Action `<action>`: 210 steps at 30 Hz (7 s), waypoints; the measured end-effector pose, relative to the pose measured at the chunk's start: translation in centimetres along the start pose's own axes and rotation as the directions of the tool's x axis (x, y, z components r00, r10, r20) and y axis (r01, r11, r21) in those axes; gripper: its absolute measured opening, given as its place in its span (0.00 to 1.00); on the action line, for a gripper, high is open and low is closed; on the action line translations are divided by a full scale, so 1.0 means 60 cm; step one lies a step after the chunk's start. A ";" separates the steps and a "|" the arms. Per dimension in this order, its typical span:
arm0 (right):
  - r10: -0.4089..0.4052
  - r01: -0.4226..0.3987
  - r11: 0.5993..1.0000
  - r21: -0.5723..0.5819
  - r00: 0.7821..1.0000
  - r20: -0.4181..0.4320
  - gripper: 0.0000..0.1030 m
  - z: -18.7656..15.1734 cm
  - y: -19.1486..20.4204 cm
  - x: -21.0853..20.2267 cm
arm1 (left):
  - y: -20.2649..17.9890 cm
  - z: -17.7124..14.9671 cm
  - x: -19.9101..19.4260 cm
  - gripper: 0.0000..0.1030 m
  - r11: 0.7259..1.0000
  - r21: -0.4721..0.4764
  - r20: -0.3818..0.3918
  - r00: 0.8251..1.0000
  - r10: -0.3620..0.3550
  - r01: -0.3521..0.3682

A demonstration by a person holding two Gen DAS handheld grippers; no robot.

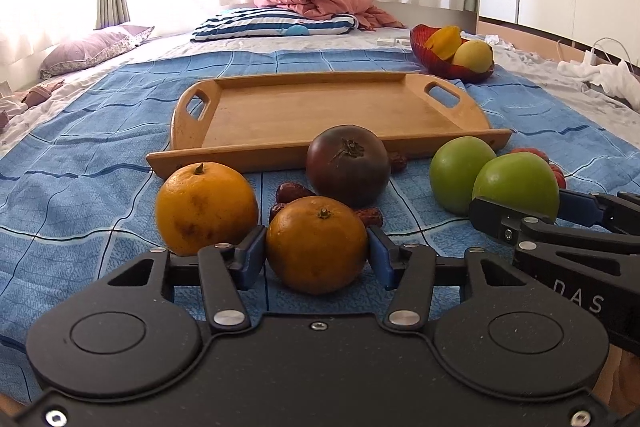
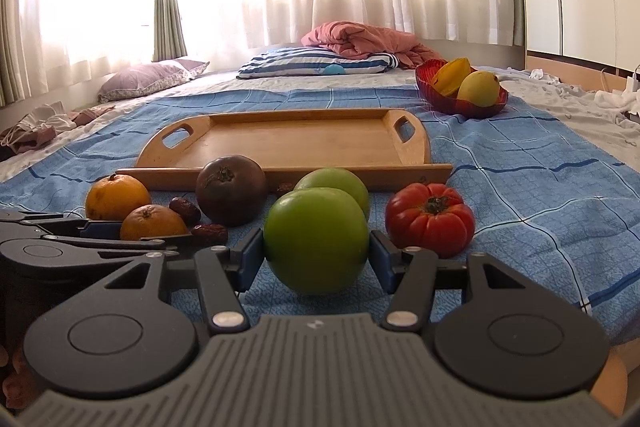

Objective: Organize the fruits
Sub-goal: 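Grasp the small orange with the left tool while the right tool grasps a green apple, then lift the small orange with the left tool while the right tool carries the green apple over the tray, then open the left tool onto the tray while the right tool releases the green apple there, then withdraw both open tools from the tray back toward the loose fruits, then grasp the large blemished orange with the left tool while the right tool grasps another green apple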

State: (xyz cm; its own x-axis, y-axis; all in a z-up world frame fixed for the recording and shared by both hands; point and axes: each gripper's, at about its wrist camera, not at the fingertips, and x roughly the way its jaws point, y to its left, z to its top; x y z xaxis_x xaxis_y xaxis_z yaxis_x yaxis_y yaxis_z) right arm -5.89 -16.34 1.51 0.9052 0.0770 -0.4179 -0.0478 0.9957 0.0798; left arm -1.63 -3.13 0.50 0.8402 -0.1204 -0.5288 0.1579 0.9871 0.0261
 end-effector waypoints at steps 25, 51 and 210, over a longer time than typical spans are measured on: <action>0.082 -0.082 0.986 0.143 0.997 0.000 0.58 0.155 -0.066 0.075 | 0.114 0.192 -0.018 0.49 0.988 -0.116 0.067 0.993 -0.093 0.100; 0.061 -0.028 0.991 0.129 0.963 -0.263 0.58 0.327 -0.115 0.393 | 0.199 0.376 0.350 0.49 0.983 -0.181 -0.183 0.981 -0.060 0.026; -0.021 0.028 0.986 -0.164 0.999 0.048 0.91 0.011 0.033 0.074 | 0.094 0.011 0.015 0.97 0.994 -0.040 0.082 0.991 0.109 -0.106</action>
State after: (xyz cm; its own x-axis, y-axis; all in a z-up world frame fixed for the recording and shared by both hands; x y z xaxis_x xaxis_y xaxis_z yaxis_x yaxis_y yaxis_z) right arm -1.69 -14.06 0.43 0.9251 0.0538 -0.3758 -0.0907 0.9926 -0.0811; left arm 0.33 2.29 0.75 0.8922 -0.0208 -0.4513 0.0475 0.9977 0.0479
